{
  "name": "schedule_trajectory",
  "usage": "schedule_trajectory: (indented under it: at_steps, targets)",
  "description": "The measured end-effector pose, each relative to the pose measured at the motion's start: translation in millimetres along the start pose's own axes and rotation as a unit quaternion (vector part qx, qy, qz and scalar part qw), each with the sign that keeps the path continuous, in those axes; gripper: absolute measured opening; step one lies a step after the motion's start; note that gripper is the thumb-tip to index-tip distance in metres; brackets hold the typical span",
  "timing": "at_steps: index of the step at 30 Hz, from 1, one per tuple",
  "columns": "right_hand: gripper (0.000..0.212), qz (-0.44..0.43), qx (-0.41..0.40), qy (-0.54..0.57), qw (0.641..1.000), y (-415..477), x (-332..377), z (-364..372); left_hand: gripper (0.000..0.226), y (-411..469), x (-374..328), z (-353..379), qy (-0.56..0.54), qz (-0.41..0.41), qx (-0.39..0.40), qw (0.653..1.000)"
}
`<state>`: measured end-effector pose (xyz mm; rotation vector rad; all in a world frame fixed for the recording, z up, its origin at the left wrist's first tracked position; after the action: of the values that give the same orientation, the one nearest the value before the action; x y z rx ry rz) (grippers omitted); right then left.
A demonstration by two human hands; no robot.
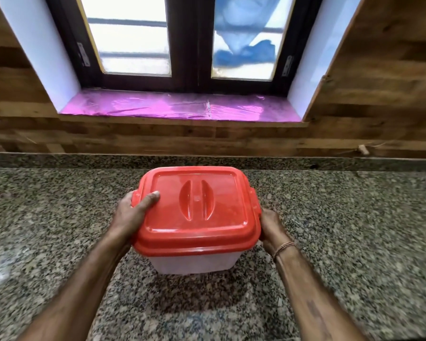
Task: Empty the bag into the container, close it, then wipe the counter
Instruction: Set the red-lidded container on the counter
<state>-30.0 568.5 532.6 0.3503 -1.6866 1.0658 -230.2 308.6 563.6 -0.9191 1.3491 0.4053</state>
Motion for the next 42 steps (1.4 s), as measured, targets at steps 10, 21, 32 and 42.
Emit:
schedule_trajectory:
  at_steps: [10,21,32,42]
  targets:
    - [0.066,-0.140,0.028,-0.069,0.987,-38,21,27,0.066,-4,-2,2,0.002,0.008,-0.002,1.000]
    - [0.108,-0.157,0.010,-0.064,0.986,-49,32,35,0.086,-12,-21,4,-0.012,0.066,-0.013,0.998]
    - [0.068,-0.182,0.056,0.186,0.964,-47,80,-33,0.097,2,-82,50,0.039,0.137,-0.022,0.990]
    - [0.058,-0.182,0.002,0.230,0.956,-41,51,-198,0.084,11,-74,212,0.118,0.095,0.079,0.985]
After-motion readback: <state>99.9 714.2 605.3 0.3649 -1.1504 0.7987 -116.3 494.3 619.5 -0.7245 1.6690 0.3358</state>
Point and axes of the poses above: each hand's wrist, its own y-axis towards the middle knuckle, its own z-axis out of the palm, x = y × z, the point moved 1 cm from there along y, towards the middle knuckle, and after that the axes turned 15 degrees about x, right-handed, at the moved point
